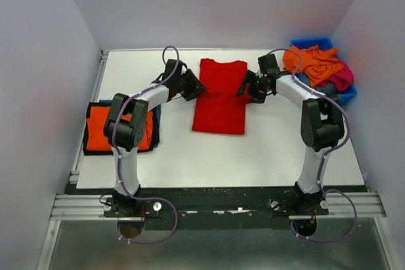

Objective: Fold and stack the t-shirts
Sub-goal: Fold the folded rectangular tshirt in 1/3 of the way, then grab one side of the 2/3 rectangular tshirt with both arms

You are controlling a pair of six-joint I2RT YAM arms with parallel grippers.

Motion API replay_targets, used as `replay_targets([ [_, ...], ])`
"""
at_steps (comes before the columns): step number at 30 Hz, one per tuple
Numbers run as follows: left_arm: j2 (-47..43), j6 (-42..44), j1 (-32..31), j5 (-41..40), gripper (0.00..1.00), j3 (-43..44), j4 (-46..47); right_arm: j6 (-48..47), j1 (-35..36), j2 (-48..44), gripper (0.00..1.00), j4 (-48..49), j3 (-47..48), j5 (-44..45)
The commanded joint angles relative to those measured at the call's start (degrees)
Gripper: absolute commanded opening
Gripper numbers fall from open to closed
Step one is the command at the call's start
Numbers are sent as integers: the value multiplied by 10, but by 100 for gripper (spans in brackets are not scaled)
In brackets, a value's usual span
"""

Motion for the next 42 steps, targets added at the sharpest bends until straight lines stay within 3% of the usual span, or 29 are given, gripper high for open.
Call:
replay_targets([
  [1, 22, 30, 5, -29, 71, 36, -30, -21, -6, -4, 84, -14, 9, 6],
  [4, -17, 57, 5, -53, 76, 2, -44, -27, -6, -64, 81, 20, -62, 6],
  [10, -108, 99, -12, -80, 73, -114, -66, -29, -4, -167, 58, 98, -237, -55],
  [19, -166, 102, -31, -62, 63, -231, -57, -25, 16, -199, 53, 136, -342, -110],
  [25, -177, 105, -32, -56, 62, -266, -60, -18, 27, -175, 38, 157, -365, -122],
  [28, -167, 115, -32, -53, 62, -263, -76, -18, 27, -152, 21, 152, -357, -121],
  [32, -168, 120, -32, -53, 62, -269, -82, -17, 29, -144, 20, 154, -360, -118],
  [38, -151, 121, -32, -40, 52, -269, -77, -13, 29, -136, 4, 152, -352, -116],
  [42, -137, 114, -32, -23, 50, -271, -60, -13, 29, -139, 1, 151, -349, -117],
])
